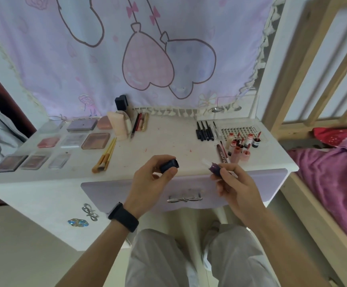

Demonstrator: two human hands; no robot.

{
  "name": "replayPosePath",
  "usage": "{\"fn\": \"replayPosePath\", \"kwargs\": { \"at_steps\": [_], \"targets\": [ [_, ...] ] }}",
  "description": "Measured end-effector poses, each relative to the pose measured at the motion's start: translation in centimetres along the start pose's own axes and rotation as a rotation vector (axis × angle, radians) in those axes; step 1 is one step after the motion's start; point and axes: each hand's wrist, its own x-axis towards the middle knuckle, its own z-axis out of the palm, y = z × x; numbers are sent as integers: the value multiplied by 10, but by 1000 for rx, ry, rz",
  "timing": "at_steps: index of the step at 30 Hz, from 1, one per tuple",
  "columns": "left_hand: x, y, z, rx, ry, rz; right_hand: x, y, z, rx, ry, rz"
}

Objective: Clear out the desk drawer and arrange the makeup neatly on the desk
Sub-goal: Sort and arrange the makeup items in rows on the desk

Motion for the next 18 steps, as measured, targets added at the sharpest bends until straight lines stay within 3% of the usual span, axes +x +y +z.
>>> {"fn": "replayPosePath", "kwargs": {
  "at_steps": [12, 18],
  "targets": [
    [18, 18, 47, -161, -121, -36, -19, -2, -28, 99, 54, 164],
    [56, 51, 68, -215, -186, -31, -29, -33, -71, 140, 118, 139]
  ]
}}
